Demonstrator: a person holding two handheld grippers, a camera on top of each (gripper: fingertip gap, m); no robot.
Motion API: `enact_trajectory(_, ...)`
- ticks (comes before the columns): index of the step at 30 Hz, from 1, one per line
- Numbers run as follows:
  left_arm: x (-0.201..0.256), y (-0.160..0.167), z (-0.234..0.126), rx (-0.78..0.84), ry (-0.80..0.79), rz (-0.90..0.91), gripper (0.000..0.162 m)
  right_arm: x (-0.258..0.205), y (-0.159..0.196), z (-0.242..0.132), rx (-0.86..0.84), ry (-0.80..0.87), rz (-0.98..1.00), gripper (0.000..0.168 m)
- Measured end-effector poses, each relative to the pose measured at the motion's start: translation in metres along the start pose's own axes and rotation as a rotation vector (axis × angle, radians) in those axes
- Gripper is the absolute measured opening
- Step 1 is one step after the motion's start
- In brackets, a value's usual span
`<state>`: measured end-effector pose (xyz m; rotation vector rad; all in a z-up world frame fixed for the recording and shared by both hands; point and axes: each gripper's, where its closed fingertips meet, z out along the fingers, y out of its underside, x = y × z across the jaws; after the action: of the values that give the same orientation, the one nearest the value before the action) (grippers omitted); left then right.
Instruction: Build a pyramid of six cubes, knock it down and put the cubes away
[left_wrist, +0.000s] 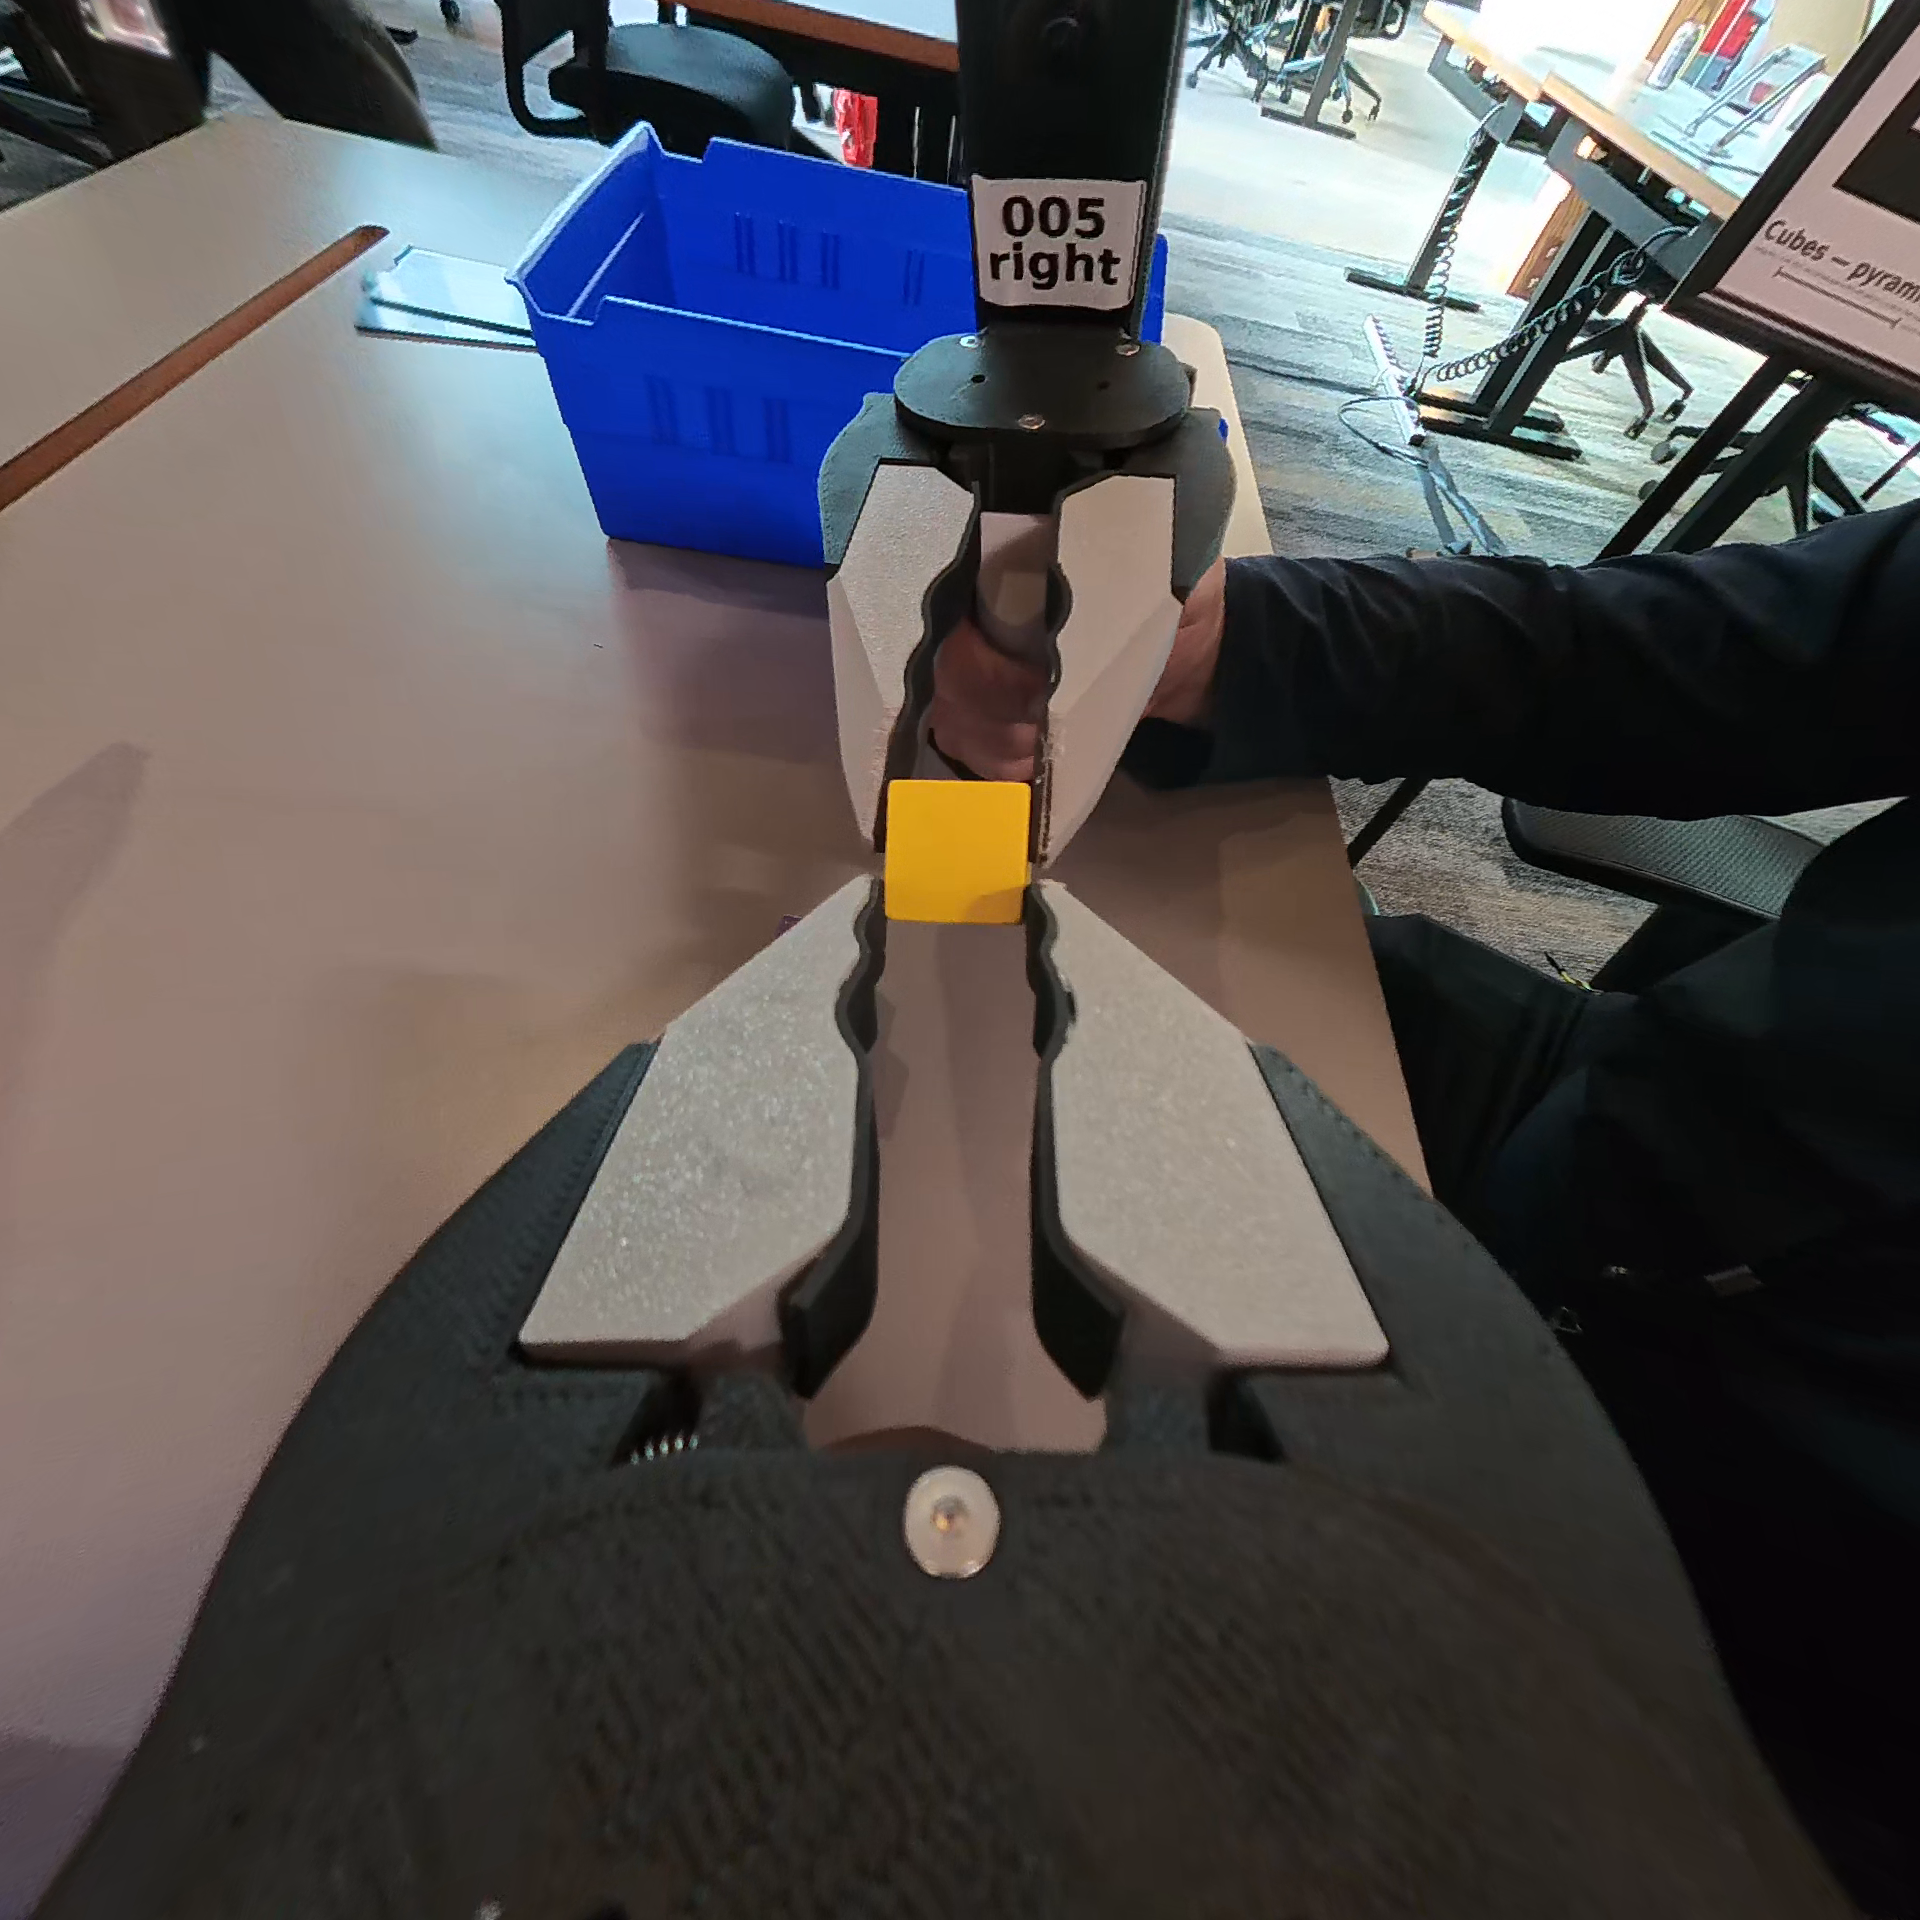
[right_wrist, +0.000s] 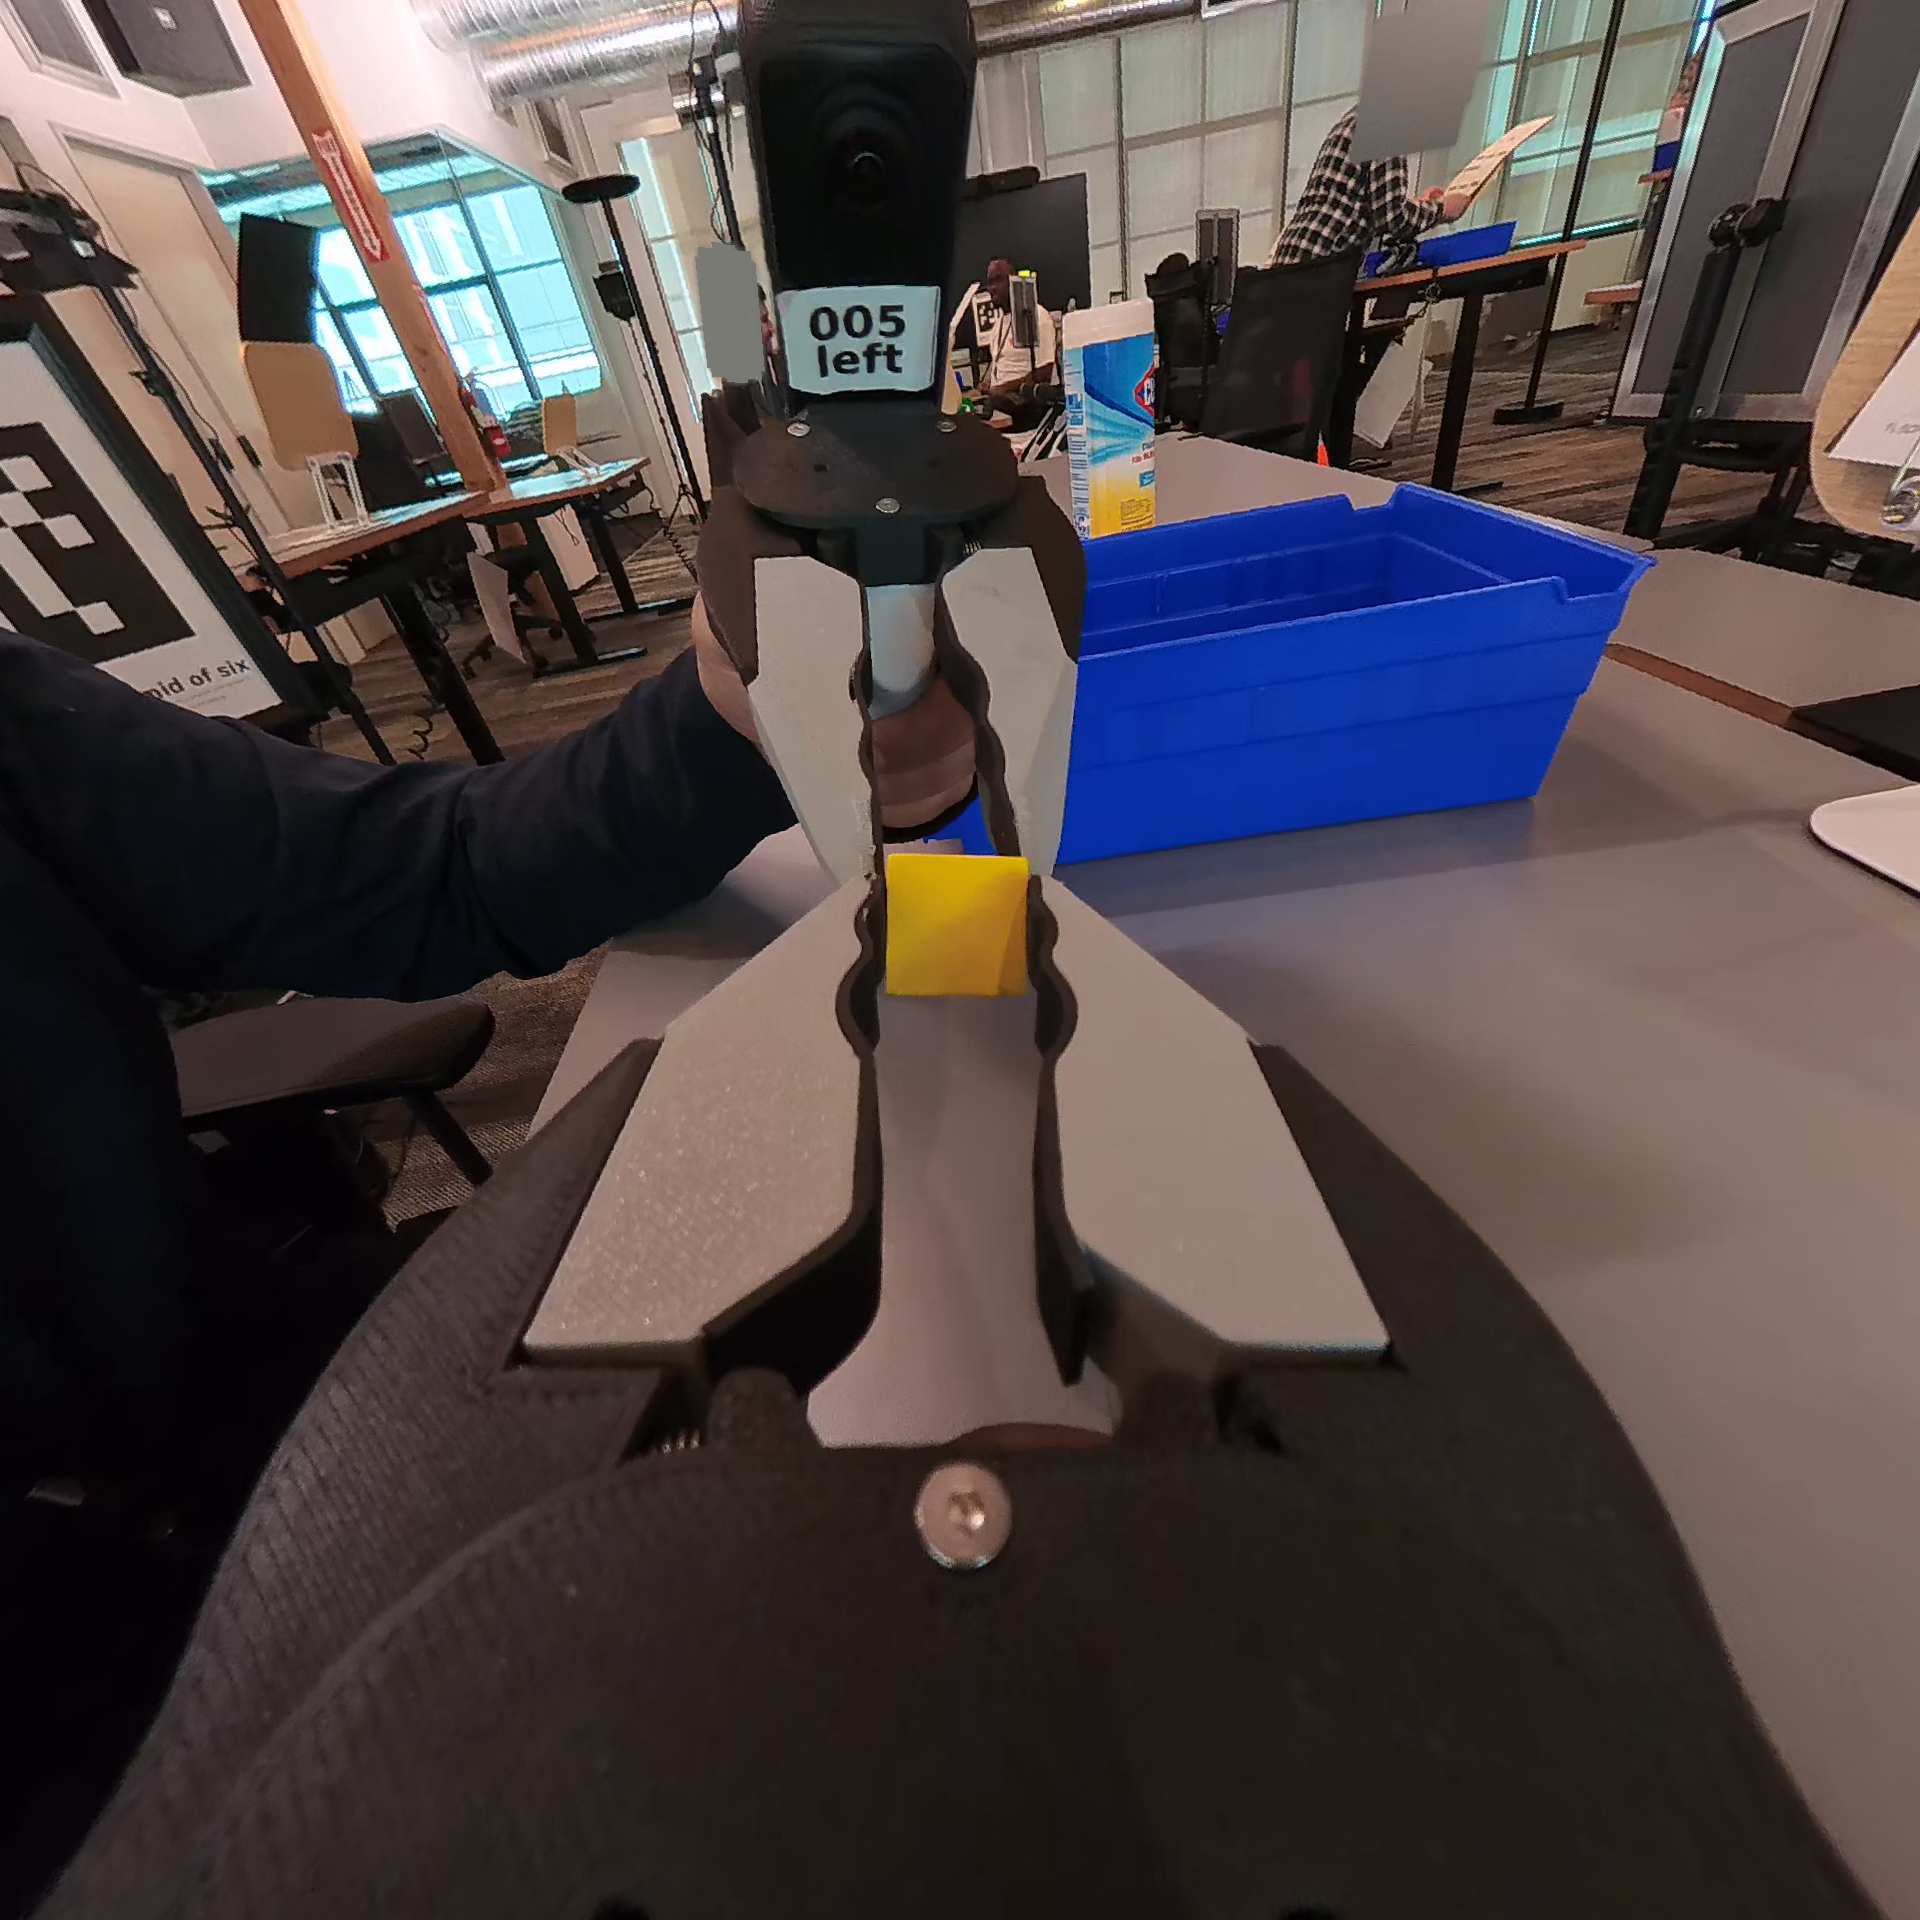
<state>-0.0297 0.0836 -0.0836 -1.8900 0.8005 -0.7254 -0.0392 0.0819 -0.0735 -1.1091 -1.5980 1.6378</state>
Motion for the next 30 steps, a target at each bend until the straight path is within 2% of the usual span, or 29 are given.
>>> enact_trajectory(30,0.0007,0.0059,0.0043,-0.034,-0.003,0.013,0.025,-0.0009,0.0024,0.0007,-0.008,-0.003,0.004,0.024)
